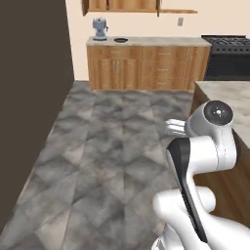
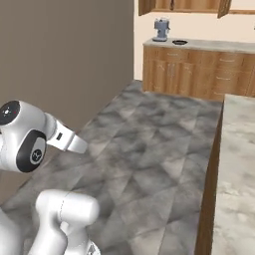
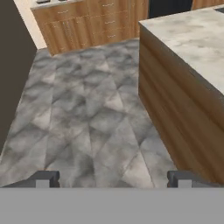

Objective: Move the hot dog bun to the plate on the dining table and place the condiment next to that plate. Then navigate to the fridge and take the sausage and place it on the plate as well.

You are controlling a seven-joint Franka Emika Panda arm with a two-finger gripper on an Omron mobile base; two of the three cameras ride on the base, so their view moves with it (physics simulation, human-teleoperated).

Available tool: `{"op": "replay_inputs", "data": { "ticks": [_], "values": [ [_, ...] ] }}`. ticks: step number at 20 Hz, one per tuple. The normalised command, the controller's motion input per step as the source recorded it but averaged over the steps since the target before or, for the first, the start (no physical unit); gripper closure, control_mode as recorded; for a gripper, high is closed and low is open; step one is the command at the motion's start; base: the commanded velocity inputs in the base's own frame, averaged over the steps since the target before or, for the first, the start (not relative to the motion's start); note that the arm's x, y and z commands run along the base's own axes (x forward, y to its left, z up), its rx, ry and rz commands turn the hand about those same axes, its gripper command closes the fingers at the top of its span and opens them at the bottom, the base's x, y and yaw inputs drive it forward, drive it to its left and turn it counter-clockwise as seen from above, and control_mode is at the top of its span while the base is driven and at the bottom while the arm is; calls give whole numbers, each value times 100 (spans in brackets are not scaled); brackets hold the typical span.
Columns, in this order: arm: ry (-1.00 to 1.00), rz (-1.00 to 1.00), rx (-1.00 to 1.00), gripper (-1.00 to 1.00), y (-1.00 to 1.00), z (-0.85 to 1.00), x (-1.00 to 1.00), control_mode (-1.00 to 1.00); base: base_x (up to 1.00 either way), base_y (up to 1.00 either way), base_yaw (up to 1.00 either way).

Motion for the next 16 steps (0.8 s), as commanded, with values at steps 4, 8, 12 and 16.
{"op": "replay_inputs", "data": {
  "ticks": [4, 8, 12, 16],
  "values": [
    [0, 0, 0, -100, 0, 0, 0, 100, 100, 58, -24],
    [0, 0, 0, -100, 0, 0, 0, 100, 100, 25, -17],
    [0, 0, 0, -100, 0, 0, 0, 100, 100, -3, -2],
    [0, 0, 0, -100, 0, 0, 0, 100, 100, -20, 0]
  ]
}}
